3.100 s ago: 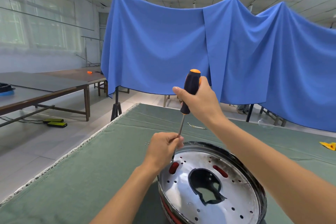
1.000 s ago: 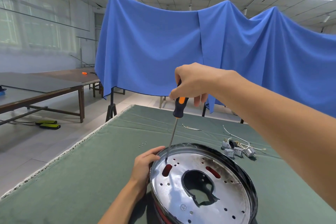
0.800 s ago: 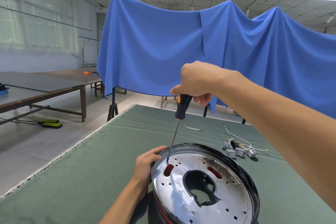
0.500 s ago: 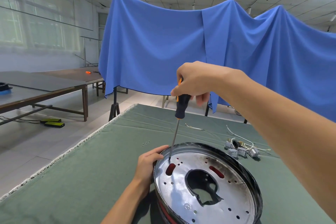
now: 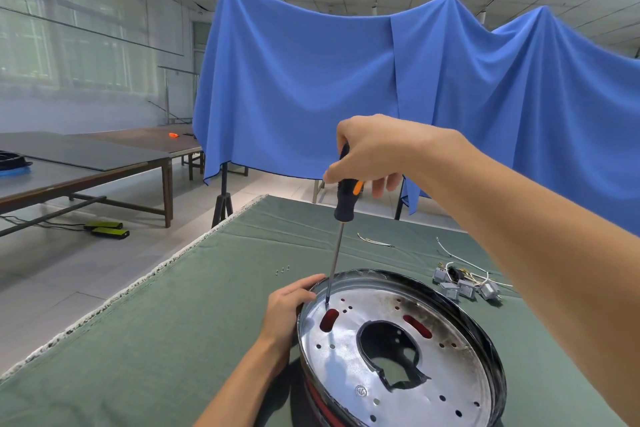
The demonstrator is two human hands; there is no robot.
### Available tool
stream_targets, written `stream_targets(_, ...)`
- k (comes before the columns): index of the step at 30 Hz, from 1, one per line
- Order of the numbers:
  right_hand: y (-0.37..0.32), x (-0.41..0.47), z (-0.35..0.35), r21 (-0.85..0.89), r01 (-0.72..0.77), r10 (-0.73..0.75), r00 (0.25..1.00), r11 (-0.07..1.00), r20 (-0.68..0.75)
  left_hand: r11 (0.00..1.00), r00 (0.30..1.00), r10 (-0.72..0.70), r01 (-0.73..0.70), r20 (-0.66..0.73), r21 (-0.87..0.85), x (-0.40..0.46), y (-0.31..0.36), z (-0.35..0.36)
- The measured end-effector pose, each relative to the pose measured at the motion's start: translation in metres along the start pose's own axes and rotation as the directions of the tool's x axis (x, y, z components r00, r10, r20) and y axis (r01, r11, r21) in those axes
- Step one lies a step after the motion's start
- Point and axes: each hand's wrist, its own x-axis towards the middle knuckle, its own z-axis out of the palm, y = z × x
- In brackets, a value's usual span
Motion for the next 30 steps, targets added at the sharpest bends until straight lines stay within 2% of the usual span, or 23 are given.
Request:
stream_targets(2, -0.002, 0.0, -0.003, 0.143, 0.002, -0.015, 0.995, 0.99, 0.096, 1.0, 1.0, -0.004, 0.004, -0.008, -0.001, 0.0, 0.0, 0.0)
stream_targets(4, -0.001, 0.0, -0.004, 0.164, 0.001, -0.016, 0.995, 0.986, 0.094, 1.0, 1.0, -0.005, 0.005, -0.012, -0.001, 0.0, 0.0, 0.0)
stream_targets(8, 0.0, 0.001, 0.003, -0.101, -0.058, 0.044, 0.99, 0.993, -0.135, 1.0, 1.0, -0.013, 0.013, -0.023, -0.001, -0.001, 0.001, 0.001)
stream_targets(9, 0.0, 0.001, 0.003, -0.091, -0.065, 0.054, 0.991, 0.994, -0.123, 1.0, 1.0, -0.014, 0.014, -0.026, -0.002, -0.002, 0.001, 0.001)
stream_targets(12, -0.005, -0.001, -0.002, 0.104, -0.059, 0.05, 0.995, 0.993, 0.09, 1.0, 1.0, -0.015, 0.015, -0.022, -0.015, -0.002, 0.001, 0.001)
stream_targets(13, -0.004, -0.001, -0.003, 0.144, -0.057, 0.04, 0.993, 0.988, 0.113, 1.0, 1.0, -0.016, 0.016, -0.022, -0.014, -0.001, 0.001, 0.001)
stream_targets(15, -0.002, -0.002, -0.002, 0.167, -0.06, 0.047, 0.996, 0.984, 0.079, 1.0, 1.0, -0.017, 0.017, -0.025, -0.016, -0.001, 0.001, 0.0)
stream_targets(18, 0.004, -0.001, 0.004, 0.024, -0.099, 0.101, 0.991, 0.995, -0.088, 0.999, 0.999, -0.023, 0.022, -0.029, -0.033, -0.002, 0.001, 0.002)
stream_targets(20, 0.005, -0.001, 0.006, -0.001, -0.112, 0.111, 0.986, 0.994, -0.127, 0.999, 0.999, -0.022, 0.02, -0.03, -0.036, -0.003, 0.002, 0.002)
stream_targets(23, 0.003, -0.004, 0.002, 0.11, -0.106, 0.104, 0.994, 0.988, 0.024, 0.999, 0.999, -0.019, 0.017, -0.036, -0.042, -0.002, 0.002, 0.002)
stream_targets(25, 0.006, -0.005, -0.002, 0.158, -0.089, 0.08, 0.995, 0.983, 0.06, 0.999, 0.999, -0.013, 0.012, -0.039, -0.034, -0.002, 0.002, 0.002)
stream_targets(27, 0.007, -0.008, -0.001, 0.089, -0.081, 0.082, 0.997, 0.993, -0.01, 0.999, 0.999, -0.011, 0.01, -0.041, -0.035, -0.002, 0.002, 0.003)
stream_targets(30, 0.008, -0.011, 0.003, -0.107, -0.106, 0.087, 0.983, 0.989, -0.164, 0.999, 0.999, -0.01, 0.007, -0.049, -0.051, -0.003, 0.002, 0.004)
